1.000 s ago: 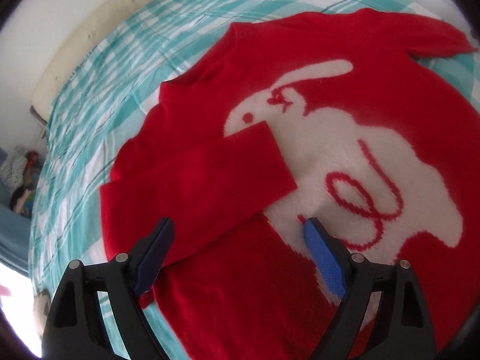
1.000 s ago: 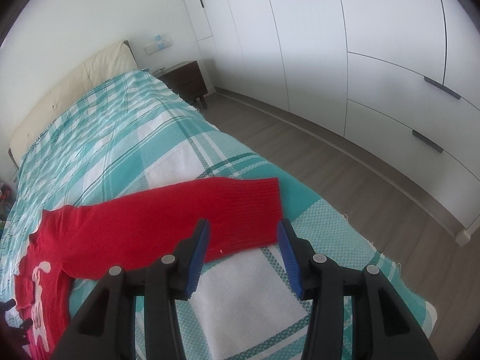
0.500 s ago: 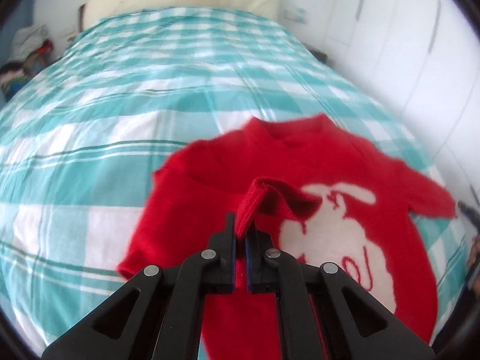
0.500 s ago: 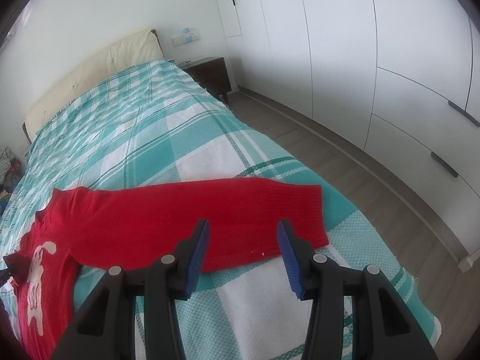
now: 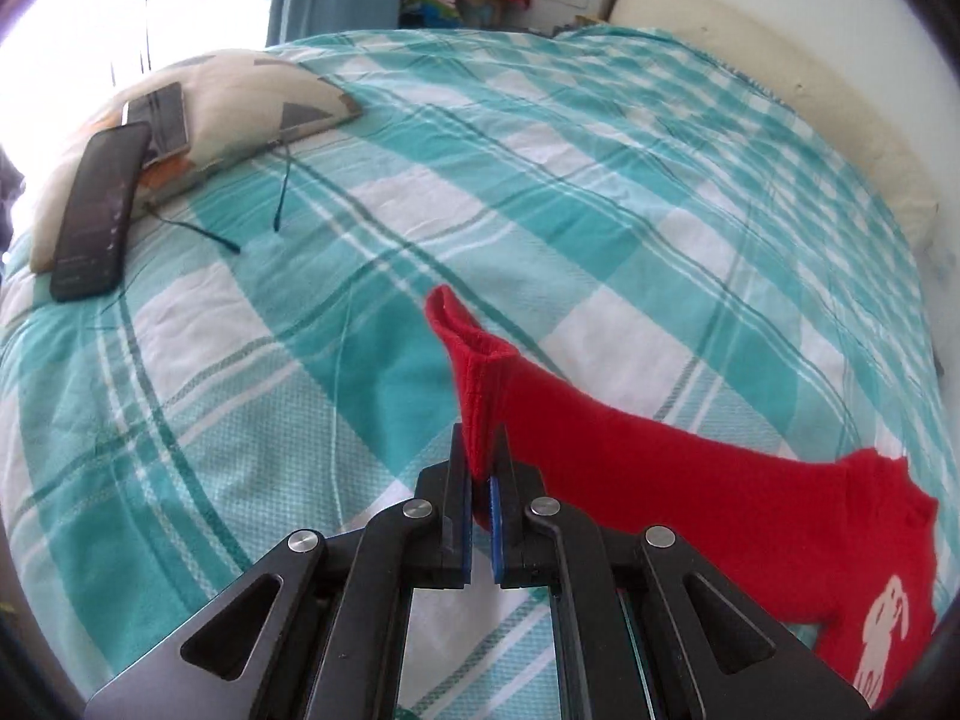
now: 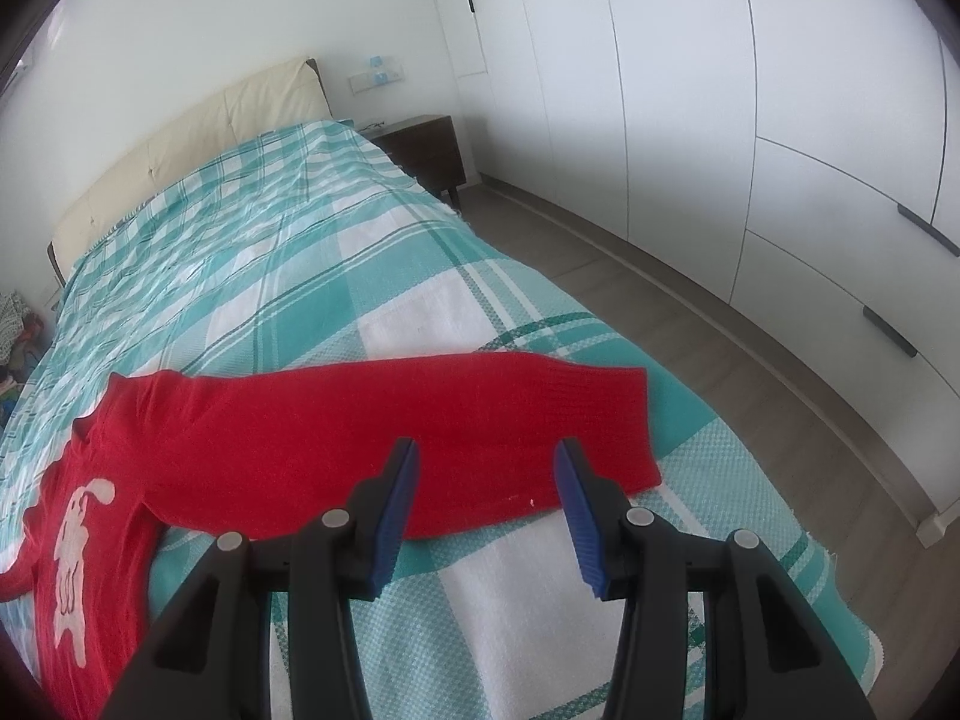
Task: Fold small clothes
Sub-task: 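Grasp the other sleeve cuff with the left gripper and pull it outward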
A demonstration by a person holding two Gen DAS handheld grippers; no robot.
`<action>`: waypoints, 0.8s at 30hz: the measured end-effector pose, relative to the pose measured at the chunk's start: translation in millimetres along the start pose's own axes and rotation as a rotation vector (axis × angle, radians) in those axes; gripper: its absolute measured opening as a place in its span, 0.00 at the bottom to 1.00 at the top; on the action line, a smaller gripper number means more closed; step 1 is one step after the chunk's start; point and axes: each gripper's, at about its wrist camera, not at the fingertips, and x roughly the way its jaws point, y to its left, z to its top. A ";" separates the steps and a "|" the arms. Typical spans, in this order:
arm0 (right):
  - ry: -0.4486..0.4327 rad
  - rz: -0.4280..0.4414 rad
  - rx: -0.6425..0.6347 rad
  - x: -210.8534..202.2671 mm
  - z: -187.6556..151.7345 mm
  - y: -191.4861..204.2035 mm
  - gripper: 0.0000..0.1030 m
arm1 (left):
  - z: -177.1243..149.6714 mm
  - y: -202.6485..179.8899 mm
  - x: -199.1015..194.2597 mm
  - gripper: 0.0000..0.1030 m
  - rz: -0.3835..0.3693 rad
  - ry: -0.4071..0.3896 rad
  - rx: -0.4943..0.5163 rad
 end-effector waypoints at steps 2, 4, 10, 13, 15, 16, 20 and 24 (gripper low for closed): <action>-0.002 -0.010 -0.017 0.5 -0.7 2.7 0.46 | -8.8 13.2 7.1 0.02 0.030 0.023 -0.040; -0.002 -0.018 -0.030 0.6 -1.6 4.3 0.46 | -15.4 26.0 12.8 0.02 0.048 0.062 -0.077; 0.000 -0.015 -0.025 2.2 -1.6 3.2 0.46 | -20.8 28.2 17.0 0.02 0.101 0.076 -0.047; -0.006 -0.012 -0.010 -0.1 -1.3 0.2 0.46 | -23.0 28.9 20.4 0.02 0.106 0.082 -0.046; -0.008 -0.017 -0.002 -1.1 -0.8 -2.6 0.46 | -23.8 30.3 19.9 0.02 0.100 0.081 -0.044; -0.008 -0.020 0.004 -1.2 -0.5 -4.1 0.46 | -24.2 31.6 19.4 0.03 0.094 0.081 -0.045; -0.003 -0.026 0.025 -0.7 0.0 -8.4 0.46 | -23.9 35.6 19.4 0.03 0.071 0.085 -0.056; -0.011 -0.041 0.024 -3.0 0.4 -9.9 0.46 | -23.9 35.9 16.9 0.09 0.064 0.085 -0.055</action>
